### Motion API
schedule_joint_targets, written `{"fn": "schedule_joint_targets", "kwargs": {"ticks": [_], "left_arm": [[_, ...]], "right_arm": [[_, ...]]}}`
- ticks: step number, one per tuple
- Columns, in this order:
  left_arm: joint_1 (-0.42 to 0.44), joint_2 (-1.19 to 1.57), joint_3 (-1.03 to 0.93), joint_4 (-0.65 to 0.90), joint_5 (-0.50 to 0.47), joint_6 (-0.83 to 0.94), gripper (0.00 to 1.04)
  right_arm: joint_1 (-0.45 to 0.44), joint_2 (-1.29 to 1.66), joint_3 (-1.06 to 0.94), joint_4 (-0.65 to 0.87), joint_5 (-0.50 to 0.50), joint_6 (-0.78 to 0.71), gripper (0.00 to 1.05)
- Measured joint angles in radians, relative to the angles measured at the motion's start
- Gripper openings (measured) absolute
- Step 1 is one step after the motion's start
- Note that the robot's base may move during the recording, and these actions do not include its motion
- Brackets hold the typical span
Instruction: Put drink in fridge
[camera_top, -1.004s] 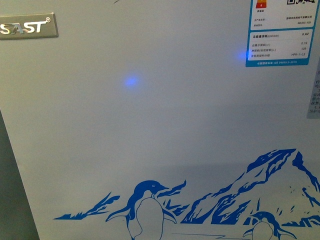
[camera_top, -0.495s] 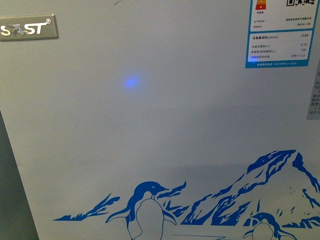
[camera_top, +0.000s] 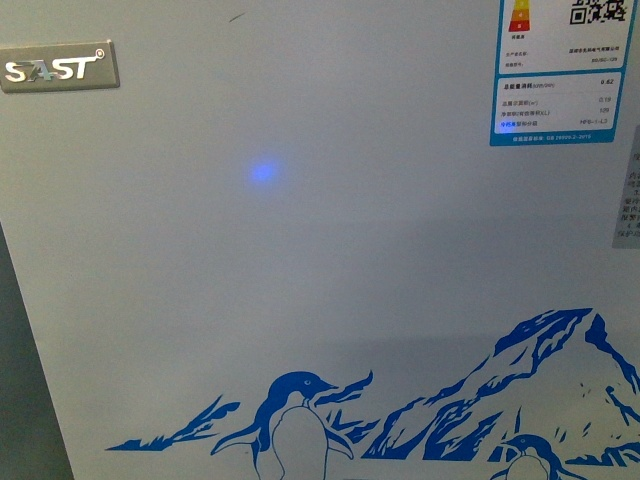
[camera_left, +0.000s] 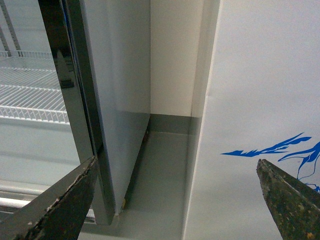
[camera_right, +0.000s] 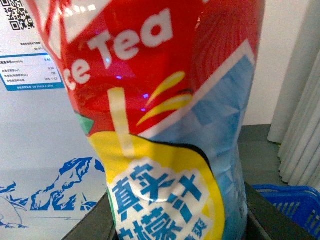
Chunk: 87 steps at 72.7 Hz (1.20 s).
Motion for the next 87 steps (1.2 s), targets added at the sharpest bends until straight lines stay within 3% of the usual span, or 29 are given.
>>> {"fn": "schedule_joint_targets", "kwargs": {"ticks": [87], "left_arm": [[0.0,0.0,0.0,0.0,0.0,0.0,0.97]], "right_arm": [[0.0,0.0,-0.01,-0.002,0.0,0.0,0.4]]}}
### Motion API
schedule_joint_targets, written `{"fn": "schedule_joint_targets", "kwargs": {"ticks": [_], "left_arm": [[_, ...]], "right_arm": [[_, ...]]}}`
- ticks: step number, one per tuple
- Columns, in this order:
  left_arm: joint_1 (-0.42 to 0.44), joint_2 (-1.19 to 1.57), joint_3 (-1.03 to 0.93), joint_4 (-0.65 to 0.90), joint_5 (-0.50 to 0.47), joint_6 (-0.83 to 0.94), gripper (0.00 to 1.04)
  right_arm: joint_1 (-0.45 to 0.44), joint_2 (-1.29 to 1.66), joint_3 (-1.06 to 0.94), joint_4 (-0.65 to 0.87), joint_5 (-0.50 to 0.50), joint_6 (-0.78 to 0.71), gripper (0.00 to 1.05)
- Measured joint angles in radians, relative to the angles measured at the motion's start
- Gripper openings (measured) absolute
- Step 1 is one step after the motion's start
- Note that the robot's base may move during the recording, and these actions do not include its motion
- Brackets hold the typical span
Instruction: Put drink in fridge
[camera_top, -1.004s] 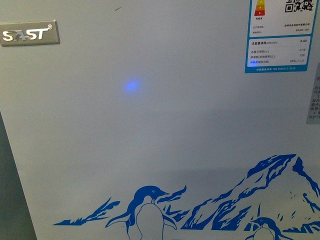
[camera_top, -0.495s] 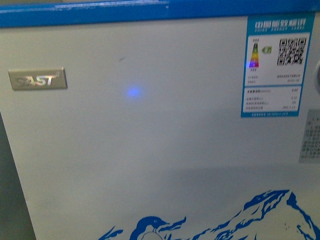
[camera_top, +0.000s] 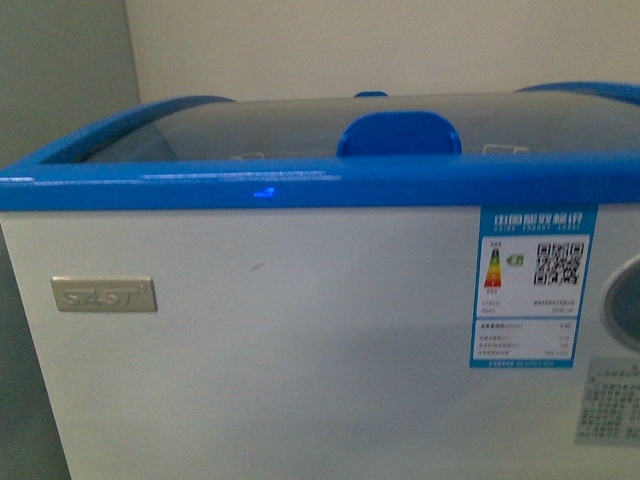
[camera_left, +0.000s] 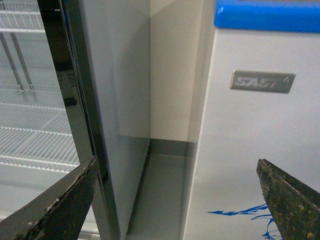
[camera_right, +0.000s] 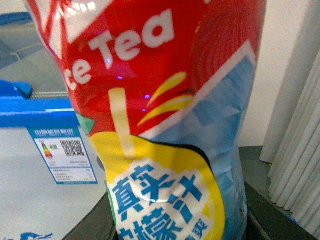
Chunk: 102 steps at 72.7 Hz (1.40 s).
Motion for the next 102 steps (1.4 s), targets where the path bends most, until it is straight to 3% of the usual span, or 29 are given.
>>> {"fn": "schedule_joint_targets", "kwargs": {"ticks": [47,50,56,62,85,102], "left_arm": [[0.0,0.0,0.0,0.0,0.0,0.0,0.97],[0.021,0.021,0.015,-0.041,0.078,-0.022,0.97],[0.108,0.172,0.1,-0.23,0.374,-0.082,0.97],[0.115,0.29,0.125,-0.212,0.521,-0.101,0.97],[-0.024,0.76,0.36,0.235,0.648,0.019,0.97],[-0.16,1.138,0.597,0.364,0.704,0.303,0.97]], "right_arm": [[0.0,0.0,0.0,0.0,0.0,0.0,0.4],[0.0,0.0,0.0,0.0,0.0,0.0,0.4],[0.0,0.0,0.0,0.0,0.001,0.0,0.4],[0.002,0.0,0.0,0.0,-0.003,0.0,0.4],[0.002,0.0,0.0,0.0,0.0,0.0,0.4],[0.002,0.0,0.0,0.0,0.0,0.0,0.4]]}}
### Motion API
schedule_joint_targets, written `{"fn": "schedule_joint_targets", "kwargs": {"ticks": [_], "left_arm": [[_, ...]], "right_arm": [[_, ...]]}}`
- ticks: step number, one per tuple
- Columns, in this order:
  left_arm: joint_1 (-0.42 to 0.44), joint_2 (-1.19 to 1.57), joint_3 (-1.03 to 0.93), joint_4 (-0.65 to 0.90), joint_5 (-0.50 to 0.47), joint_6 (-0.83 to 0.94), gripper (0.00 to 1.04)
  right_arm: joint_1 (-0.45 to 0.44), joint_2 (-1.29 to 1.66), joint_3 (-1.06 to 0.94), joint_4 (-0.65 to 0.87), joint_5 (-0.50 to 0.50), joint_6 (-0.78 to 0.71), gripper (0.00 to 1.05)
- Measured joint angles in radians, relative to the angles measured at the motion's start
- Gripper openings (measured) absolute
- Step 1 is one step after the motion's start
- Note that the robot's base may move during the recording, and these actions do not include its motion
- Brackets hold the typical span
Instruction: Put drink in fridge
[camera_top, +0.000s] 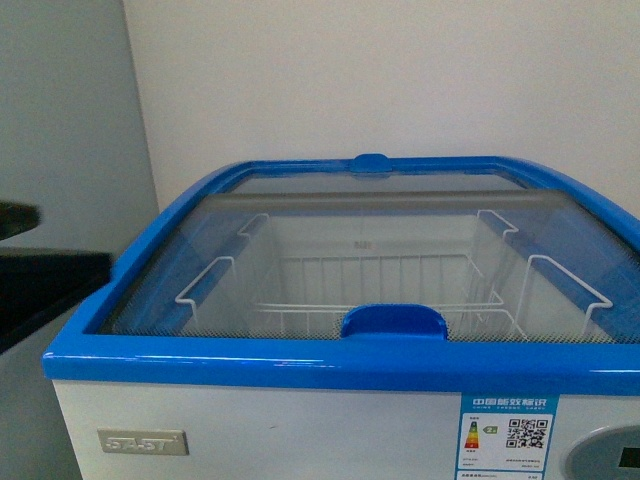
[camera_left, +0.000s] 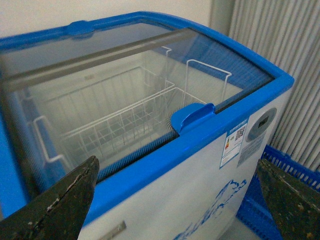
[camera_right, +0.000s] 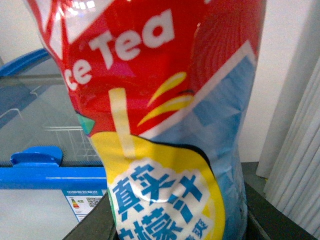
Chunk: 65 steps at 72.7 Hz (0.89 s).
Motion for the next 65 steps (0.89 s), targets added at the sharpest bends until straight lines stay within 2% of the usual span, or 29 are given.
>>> {"fn": "schedule_joint_targets", "kwargs": {"ticks": [13,28,39,65], "left_arm": [[-0.09,0.197,0.182,-0.075,0.046,0.21,0.97],[-0.201,0.375,0.427,-0.299,0.034,0.455,0.97],[-0.231,0.47,0.534,-0.404,0.017,0.561,0.97],[-0.259,0.653,0.685,-0.438,-0.025,0.705,0.97]], "right_arm": [[0.0,0.0,0.0,0.0,0.001,0.0,0.4],[0.0,0.0,0.0,0.0,0.001,0.0,0.4],[0.0,0.0,0.0,0.0,0.001,0.0,0.4],[0.0,0.0,0.0,0.0,0.0,0.0,0.4]]}}
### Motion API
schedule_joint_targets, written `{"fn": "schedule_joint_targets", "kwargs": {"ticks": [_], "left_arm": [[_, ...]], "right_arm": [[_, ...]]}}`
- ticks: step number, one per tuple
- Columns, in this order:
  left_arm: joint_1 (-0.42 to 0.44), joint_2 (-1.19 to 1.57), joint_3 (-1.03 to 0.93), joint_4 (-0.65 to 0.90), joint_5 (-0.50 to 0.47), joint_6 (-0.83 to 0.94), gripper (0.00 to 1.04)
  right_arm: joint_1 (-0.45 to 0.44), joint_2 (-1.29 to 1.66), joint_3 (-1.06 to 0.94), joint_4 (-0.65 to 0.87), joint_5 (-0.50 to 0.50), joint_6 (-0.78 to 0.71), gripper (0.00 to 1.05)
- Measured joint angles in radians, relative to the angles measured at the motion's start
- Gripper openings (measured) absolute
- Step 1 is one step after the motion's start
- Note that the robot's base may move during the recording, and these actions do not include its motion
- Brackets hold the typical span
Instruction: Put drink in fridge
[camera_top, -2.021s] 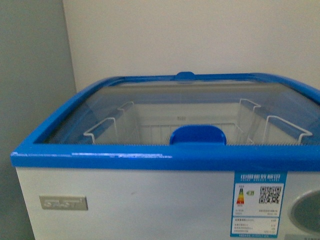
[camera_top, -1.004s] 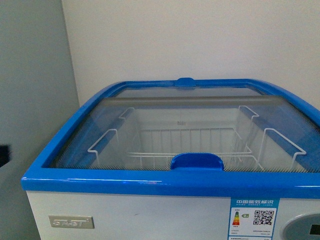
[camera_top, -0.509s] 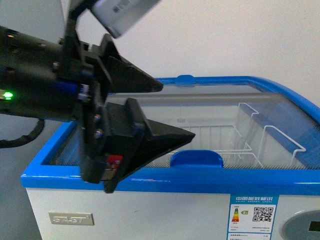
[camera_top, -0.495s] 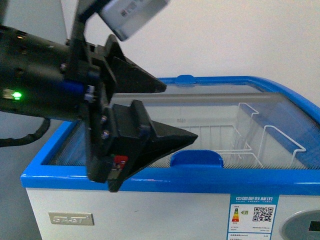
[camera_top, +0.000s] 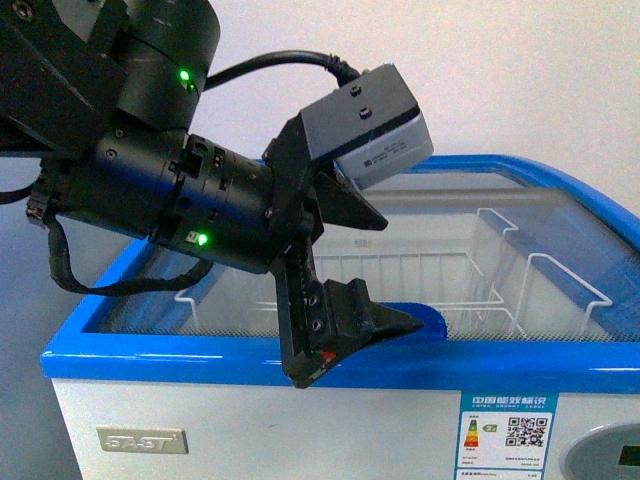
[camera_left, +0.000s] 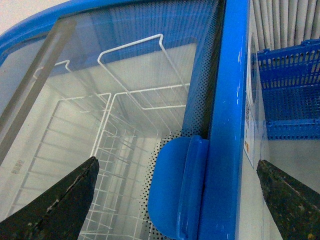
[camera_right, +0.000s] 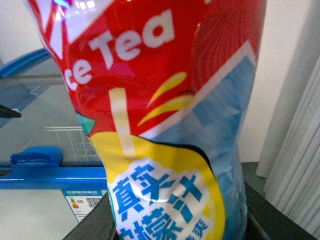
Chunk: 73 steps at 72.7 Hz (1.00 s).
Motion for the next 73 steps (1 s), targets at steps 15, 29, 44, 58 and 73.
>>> {"fn": "schedule_joint_targets", "kwargs": {"ticks": [15,29,44,58,73], "left_arm": [[-0.001,0.058,0.038,-0.002,-0.027,0.034,0.97],[-0.001,0.127,0.098,0.0,-0.054,0.061,0.97],[0.005,0.22,0.227,-0.042,-0.054,0.083,0.97],[0.002,0.322,0.404,-0.125,-0.037,0.084,0.97],[0.005,0.435,0.62,-0.163,-0.088,0.116,0.97]], "right_arm": [[0.0,0.0,0.0,0.0,0.0,0.0,0.4],[0.0,0.0,0.0,0.0,0.0,0.0,0.4],[0.0,0.0,0.0,0.0,0.0,0.0,0.4],[0.0,0.0,0.0,0.0,0.001,0.0,0.4],[0.0,0.0,0.0,0.0,0.0,0.0,0.4]]}}
